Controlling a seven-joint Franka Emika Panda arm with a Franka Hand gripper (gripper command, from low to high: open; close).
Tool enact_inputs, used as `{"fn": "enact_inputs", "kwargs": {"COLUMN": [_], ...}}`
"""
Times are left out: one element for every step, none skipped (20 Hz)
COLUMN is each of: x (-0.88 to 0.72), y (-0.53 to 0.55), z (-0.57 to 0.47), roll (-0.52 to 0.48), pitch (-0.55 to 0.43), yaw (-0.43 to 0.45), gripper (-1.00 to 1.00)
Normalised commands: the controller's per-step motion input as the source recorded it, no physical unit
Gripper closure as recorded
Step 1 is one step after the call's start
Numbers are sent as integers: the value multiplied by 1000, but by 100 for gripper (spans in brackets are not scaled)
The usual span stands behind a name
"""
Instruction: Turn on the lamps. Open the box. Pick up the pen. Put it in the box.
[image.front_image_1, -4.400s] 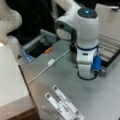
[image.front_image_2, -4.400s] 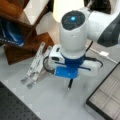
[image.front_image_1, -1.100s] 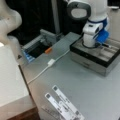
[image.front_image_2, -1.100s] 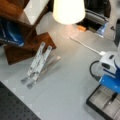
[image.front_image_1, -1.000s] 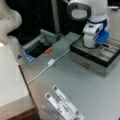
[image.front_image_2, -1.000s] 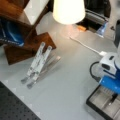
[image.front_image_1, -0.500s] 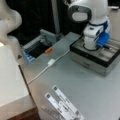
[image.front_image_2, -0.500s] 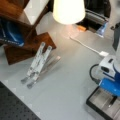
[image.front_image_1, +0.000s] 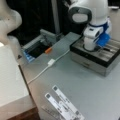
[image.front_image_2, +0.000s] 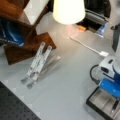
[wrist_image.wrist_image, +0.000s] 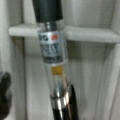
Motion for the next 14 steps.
{"fn": "enact_inputs", "kwargs": {"x": [75, 76, 76, 69, 61, 51, 46, 36, 29, 28, 26, 23, 23, 27], "y": [8, -13, -25, -43, -67, -95, -106, -134, -168, -178, -200, -232, -239, -229], "z": [33, 57, 69, 91, 116, 142, 153, 175, 199, 201, 207, 214, 206, 184], "roll": [-58, -61, -62, -68, -75, -82, -82, -78, -73, -67, -67, -60, -52, -41], "pitch": [50, 60, 64, 81, 95, 107, 110, 119, 125, 124, 130, 133, 131, 127], "yaw": [-136, -130, -128, -123, -123, -121, -119, -117, -112, -109, -102, -98, -93, -88], "gripper": [-100, -100, -100, -100, -100, -100, -100, -100, -100, -100, -100, -100, -100, -100]}}
